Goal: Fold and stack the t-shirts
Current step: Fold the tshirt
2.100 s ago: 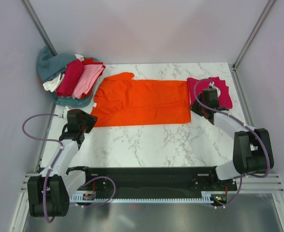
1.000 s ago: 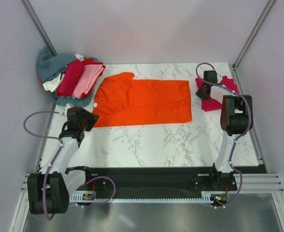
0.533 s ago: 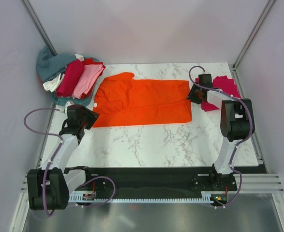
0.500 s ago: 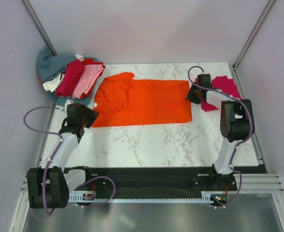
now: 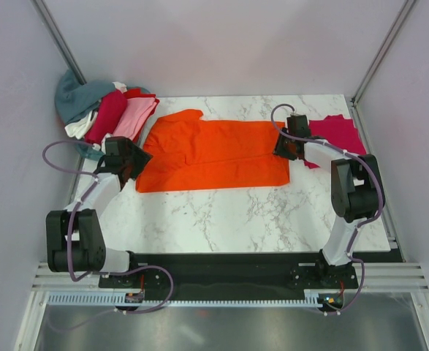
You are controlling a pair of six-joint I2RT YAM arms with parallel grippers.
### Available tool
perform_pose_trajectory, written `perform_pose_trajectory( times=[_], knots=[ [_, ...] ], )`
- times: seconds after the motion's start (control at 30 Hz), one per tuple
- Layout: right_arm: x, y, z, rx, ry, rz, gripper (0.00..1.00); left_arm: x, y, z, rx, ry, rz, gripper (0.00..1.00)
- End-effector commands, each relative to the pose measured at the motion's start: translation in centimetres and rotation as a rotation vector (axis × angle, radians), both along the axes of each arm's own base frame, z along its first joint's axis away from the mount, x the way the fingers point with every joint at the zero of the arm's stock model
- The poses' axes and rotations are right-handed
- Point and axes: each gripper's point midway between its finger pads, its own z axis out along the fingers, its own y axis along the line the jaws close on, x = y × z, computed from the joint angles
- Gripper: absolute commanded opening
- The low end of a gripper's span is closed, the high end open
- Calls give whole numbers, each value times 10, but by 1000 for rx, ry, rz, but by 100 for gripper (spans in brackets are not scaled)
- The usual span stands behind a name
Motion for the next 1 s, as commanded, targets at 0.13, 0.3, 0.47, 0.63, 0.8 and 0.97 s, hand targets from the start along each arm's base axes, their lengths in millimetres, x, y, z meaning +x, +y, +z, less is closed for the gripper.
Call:
perform_pose_trajectory(
  times=[0.13,0.3,0.47,0.63,0.8,0.97],
  knots=[
    [11,-15,5,-91,-38,-33,45,17,10,7,80,-20,-5,65],
    [21,-11,6,-81,-44,-17,45,14,6,0,78,-12,-22,63],
    [19,-5,-4,-62,-24,6,42,-1,0,-8,106,-14,-22,63],
    [22,-3,-5,-56,-27,9,34,-9,6,-16,131,7,7,61],
    [19,-13,0,-87,-38,-40,0,-18,13,-13,150,-32,49,61],
    [16,-27,17,-122,-79,-107,0,-8,13,-7,170,-43,21,57]
  ],
)
